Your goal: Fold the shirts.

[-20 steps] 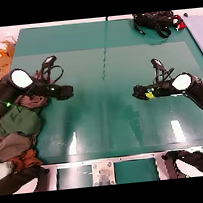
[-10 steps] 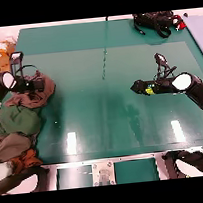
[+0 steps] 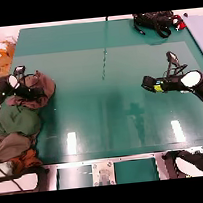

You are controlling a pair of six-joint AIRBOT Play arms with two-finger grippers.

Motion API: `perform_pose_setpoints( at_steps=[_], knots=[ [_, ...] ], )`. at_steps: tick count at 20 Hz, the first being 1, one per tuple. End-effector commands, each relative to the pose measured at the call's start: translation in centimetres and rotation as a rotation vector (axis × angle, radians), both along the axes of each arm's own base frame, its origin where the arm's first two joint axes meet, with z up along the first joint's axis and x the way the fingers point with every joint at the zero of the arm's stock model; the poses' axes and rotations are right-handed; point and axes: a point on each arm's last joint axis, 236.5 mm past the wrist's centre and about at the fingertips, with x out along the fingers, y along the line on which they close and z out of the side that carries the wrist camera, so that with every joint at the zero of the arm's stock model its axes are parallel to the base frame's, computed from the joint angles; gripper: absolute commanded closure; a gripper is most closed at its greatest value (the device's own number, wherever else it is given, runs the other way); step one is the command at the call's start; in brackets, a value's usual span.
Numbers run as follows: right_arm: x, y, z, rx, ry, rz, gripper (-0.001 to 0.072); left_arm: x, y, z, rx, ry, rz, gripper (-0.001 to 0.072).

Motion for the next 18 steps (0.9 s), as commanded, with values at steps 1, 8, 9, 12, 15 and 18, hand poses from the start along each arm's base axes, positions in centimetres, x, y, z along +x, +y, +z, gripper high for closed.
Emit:
perform_pose_setpoints(
  at_steps=[1, 8, 9, 12, 15, 18],
  knots=[
    [-1.2, -2.6, -0.7, 0.015, 0.076, -0.054, 0.0695, 1.5, -2.3, 3.0, -0.072, -0.008, -0.069, 0.0689],
    [-0.8, -7.8, 0.6, 0.016, 0.077, -0.16, 0.0696, 2.5, -24.6, 18.2, -0.289, -0.262, -0.516, 0.0689],
    [-0.7, -8.0, 1.1, 0.017, 0.074, -0.16, 0.0696, 1.5, -28.3, 19.3, -0.323, -0.3, -0.578, 0.0689],
    [-0.3, -7.9, 2.2, 0.017, 0.063, -0.147, 0.0695, -2.1, -36.7, 18.7, -0.367, -0.32, -0.73, 0.0689],
    [-0.7, -7.6, 2.3, 0.022, 0.079, -0.135, 0.0695, -6.4, -43.2, 14.2, -0.428, -0.205, -0.829, 0.0685],
    [-1.4, -7.2, 2.0, 0.031, 0.11, -0.118, 0.0391, -8.5, -45.2, 11.7, -0.491, -0.1, -0.831, 0.0013]
  ],
)
